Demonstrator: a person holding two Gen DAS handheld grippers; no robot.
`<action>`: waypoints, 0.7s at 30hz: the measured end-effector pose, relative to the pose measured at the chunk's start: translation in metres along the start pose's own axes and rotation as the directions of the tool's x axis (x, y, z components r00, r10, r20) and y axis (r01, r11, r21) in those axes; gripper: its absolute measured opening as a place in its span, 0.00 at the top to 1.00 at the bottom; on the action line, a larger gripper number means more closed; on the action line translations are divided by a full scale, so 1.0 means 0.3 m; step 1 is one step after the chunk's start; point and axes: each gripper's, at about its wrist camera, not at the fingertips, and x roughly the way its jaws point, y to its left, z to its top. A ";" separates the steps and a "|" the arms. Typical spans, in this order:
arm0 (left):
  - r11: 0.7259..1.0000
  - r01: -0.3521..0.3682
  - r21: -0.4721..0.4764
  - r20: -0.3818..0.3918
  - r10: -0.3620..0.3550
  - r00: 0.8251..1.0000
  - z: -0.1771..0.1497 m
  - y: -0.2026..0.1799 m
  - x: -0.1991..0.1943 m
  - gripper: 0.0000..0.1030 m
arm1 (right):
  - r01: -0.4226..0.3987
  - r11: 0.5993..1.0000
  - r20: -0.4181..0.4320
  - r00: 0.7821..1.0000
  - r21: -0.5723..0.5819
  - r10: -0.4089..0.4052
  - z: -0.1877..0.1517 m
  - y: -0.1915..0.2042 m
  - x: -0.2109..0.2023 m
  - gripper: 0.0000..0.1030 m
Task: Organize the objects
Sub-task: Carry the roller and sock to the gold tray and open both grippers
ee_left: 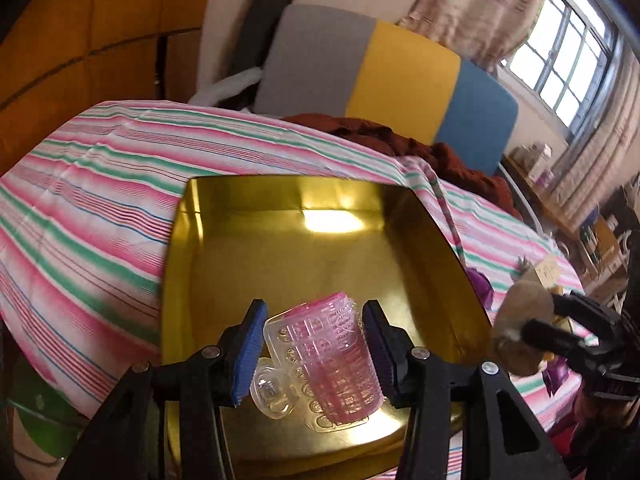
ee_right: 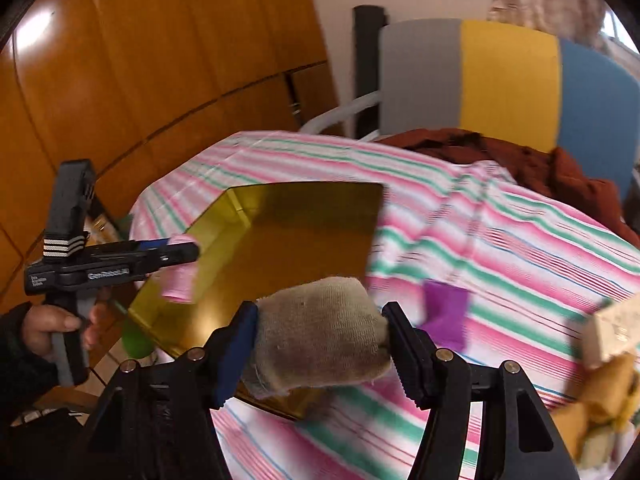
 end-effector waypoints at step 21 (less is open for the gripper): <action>0.993 -0.095 -0.066 0.029 0.097 0.995 -0.047 0.098 -0.106 0.37 | 0.084 0.996 0.044 0.996 -0.005 -0.084 0.182 0.217 0.174 0.04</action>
